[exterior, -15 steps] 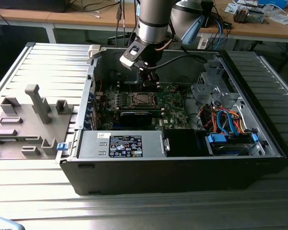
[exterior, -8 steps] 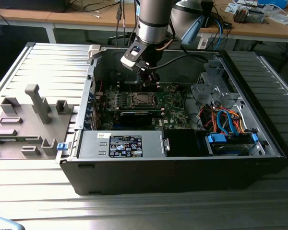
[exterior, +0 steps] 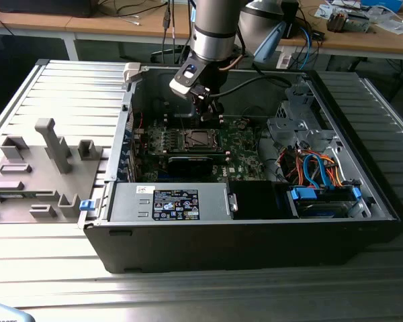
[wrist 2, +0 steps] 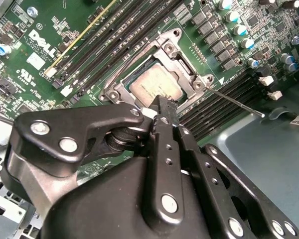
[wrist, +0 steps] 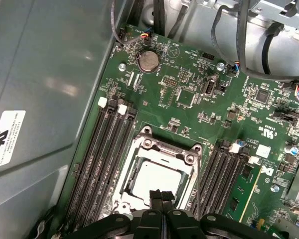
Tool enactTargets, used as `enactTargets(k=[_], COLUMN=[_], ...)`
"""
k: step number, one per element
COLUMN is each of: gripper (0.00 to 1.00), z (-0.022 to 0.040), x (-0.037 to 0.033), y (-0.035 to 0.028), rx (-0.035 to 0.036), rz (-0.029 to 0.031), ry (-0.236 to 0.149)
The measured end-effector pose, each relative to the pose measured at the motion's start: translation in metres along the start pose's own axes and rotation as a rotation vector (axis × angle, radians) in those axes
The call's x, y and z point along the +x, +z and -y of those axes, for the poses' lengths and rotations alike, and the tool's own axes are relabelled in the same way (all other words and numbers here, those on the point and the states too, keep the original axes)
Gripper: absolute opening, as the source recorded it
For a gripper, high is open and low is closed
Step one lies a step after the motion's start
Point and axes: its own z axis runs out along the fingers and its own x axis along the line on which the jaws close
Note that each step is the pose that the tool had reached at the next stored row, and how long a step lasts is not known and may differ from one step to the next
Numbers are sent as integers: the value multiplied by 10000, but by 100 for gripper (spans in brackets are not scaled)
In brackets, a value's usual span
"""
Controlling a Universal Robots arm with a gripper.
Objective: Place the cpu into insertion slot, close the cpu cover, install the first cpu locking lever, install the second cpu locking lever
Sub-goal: 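Install the first cpu locking lever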
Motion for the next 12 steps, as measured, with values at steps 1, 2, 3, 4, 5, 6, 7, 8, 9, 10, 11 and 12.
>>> enactTargets(k=[1,2,3,4,5,6,7,8,9,10,11,12], gripper=[11,11,11,11,11,11,11,11,11,11,11,11], z=[0,0,0,0,0,0,0,0,0,0,0,0], x=[0,0,0,0,0,0,0,0,0,0,0,0], y=[0,0,0,0,0,0,0,0,0,0,0,0], rx=[-1,-1,-1,-1,-1,-1,-1,-2,-2,-2,-2,-3], rz=[1,3,4,6,7,8,9,11,13,14,15,17], ry=[-41,-86,-114,-141,-175,-200,-236,-290,-327,-352,-393,-425])
